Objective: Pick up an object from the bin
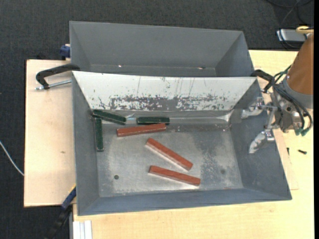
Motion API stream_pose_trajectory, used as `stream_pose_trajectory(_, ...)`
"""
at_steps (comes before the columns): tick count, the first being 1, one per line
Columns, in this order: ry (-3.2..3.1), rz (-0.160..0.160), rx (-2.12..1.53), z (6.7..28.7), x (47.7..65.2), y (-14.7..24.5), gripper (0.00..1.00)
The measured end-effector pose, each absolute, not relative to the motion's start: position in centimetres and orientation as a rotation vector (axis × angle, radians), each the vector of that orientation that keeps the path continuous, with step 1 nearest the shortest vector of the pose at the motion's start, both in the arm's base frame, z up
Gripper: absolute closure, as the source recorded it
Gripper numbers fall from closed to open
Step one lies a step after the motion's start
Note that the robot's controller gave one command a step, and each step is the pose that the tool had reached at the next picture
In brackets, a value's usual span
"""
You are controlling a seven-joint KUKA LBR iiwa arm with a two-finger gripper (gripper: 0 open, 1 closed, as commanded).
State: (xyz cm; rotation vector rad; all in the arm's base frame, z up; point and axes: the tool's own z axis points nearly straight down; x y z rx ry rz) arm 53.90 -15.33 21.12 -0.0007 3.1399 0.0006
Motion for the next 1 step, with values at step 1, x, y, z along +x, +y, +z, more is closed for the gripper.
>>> stream_pose_trajectory(1,3.140,0.001,-0.001,21.12,53.90,-15.33,0.00)
